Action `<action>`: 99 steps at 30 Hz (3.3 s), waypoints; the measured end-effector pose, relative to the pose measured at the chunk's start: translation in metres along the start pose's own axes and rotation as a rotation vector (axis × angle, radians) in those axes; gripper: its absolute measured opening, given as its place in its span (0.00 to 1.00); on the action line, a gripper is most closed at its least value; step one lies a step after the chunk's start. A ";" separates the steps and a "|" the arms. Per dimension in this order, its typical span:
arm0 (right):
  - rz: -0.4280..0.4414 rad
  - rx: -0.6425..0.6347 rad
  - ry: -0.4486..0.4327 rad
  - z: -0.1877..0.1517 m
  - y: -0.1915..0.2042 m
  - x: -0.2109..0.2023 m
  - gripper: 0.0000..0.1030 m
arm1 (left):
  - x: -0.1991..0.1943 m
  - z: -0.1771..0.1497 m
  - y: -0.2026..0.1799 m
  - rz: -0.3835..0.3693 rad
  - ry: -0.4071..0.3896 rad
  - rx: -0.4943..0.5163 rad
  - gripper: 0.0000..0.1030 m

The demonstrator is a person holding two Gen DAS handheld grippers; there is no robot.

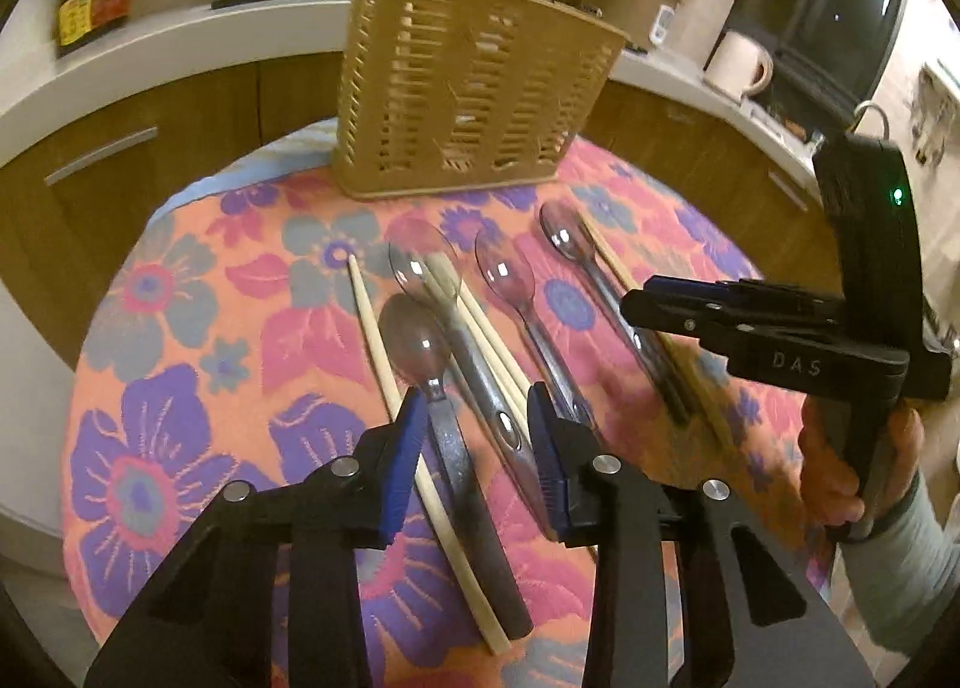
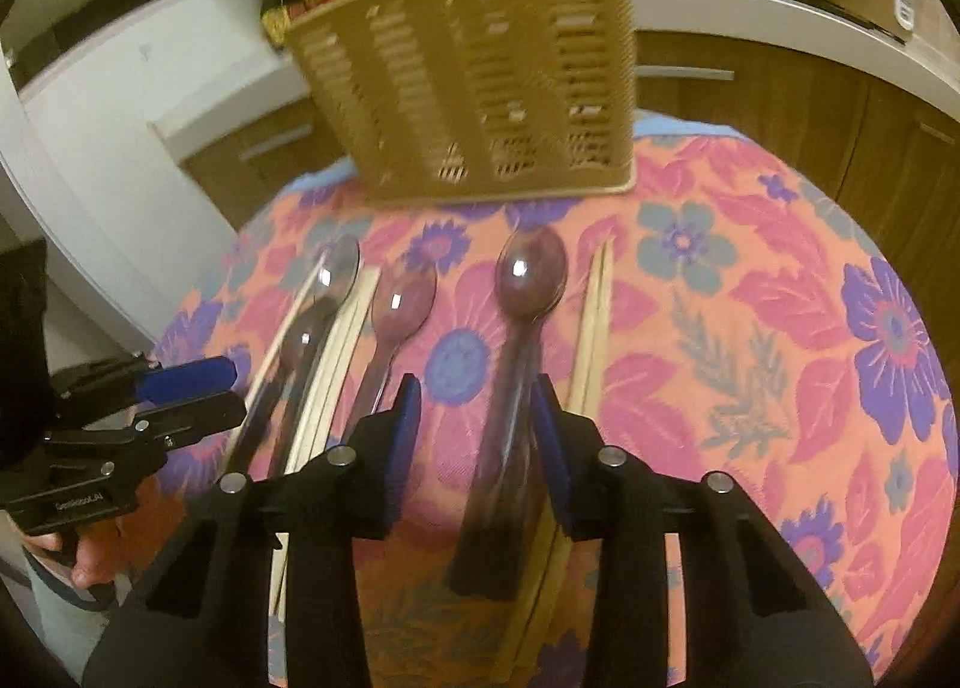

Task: Organize utensils
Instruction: 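Move both tools back down over the utensils on the table, then grasp a chopstick with the left tool while the right grasps a clear spoon, then lift both held utensils over the tan holder and open both tools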

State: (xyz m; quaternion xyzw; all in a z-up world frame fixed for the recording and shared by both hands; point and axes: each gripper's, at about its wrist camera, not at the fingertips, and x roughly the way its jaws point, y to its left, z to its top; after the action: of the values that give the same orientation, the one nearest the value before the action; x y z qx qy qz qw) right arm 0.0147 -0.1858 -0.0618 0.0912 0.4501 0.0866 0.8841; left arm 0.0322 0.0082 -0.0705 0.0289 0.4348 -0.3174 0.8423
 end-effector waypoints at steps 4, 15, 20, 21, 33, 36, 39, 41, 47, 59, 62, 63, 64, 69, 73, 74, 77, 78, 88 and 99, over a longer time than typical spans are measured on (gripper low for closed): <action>-0.044 -0.011 0.029 -0.002 0.007 0.008 0.26 | 0.011 0.001 -0.004 0.068 0.052 0.037 0.31; -0.104 0.018 0.028 0.003 -0.003 0.018 0.08 | 0.020 0.001 -0.010 0.177 0.071 0.091 0.32; -0.085 0.030 -0.002 0.002 -0.008 0.007 0.02 | 0.025 0.005 -0.013 0.165 0.055 0.068 0.10; -0.075 0.033 -0.008 0.002 -0.009 0.005 0.02 | 0.025 0.005 -0.012 0.154 0.056 0.054 0.11; 0.005 0.029 0.000 0.002 -0.001 -0.009 0.01 | 0.012 0.002 0.004 0.124 0.026 -0.039 0.10; 0.036 0.035 0.017 0.002 0.000 -0.007 0.01 | 0.010 0.001 0.015 0.075 0.042 -0.077 0.10; 0.046 0.035 0.034 0.002 0.001 -0.003 0.02 | 0.010 -0.001 0.022 0.020 0.059 -0.098 0.11; 0.065 0.041 0.055 0.003 0.002 0.001 0.03 | 0.009 -0.002 0.025 -0.012 0.058 -0.120 0.12; 0.127 0.017 0.130 0.009 0.022 0.017 0.43 | 0.005 -0.003 0.043 -0.083 0.059 -0.195 0.11; -0.017 0.001 0.177 0.024 0.046 0.049 0.24 | -0.001 0.003 0.063 0.033 0.087 -0.181 0.00; -0.089 -0.067 0.176 0.023 0.061 0.053 0.20 | -0.004 0.006 0.061 0.018 0.076 -0.173 0.14; -0.122 -0.087 0.174 0.022 0.065 0.053 0.18 | -0.005 0.008 0.058 0.020 0.072 -0.160 0.19; -0.131 -0.090 0.174 0.022 0.066 0.053 0.17 | -0.005 0.010 0.055 0.023 0.069 -0.146 0.21; -0.142 -0.087 0.182 0.020 0.056 0.050 0.11 | 0.012 0.015 0.039 0.137 0.147 -0.046 0.25; -0.134 -0.083 0.202 0.017 0.044 0.044 0.10 | 0.015 0.017 0.026 0.171 0.192 0.043 0.23; -0.124 -0.086 0.210 0.018 0.043 0.045 0.11 | 0.016 0.019 0.026 0.166 0.204 0.045 0.25; -0.099 -0.061 0.237 0.025 0.036 0.046 0.11 | 0.022 0.025 0.023 0.189 0.223 0.073 0.25; -0.099 -0.065 0.244 0.027 0.035 0.046 0.11 | 0.023 0.027 0.021 0.195 0.231 0.083 0.25; -0.123 -0.137 0.285 0.043 0.046 0.059 0.09 | 0.026 0.025 0.003 0.258 0.226 0.198 0.04; 0.063 -0.161 -0.098 0.088 0.049 -0.043 0.09 | -0.068 0.085 0.009 0.028 -0.216 0.043 0.04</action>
State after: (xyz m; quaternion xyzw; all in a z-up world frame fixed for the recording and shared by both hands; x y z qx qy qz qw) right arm 0.0577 -0.1558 0.0344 0.0382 0.3949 0.1456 0.9063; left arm 0.0697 0.0224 0.0309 0.0186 0.3343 -0.3162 0.8877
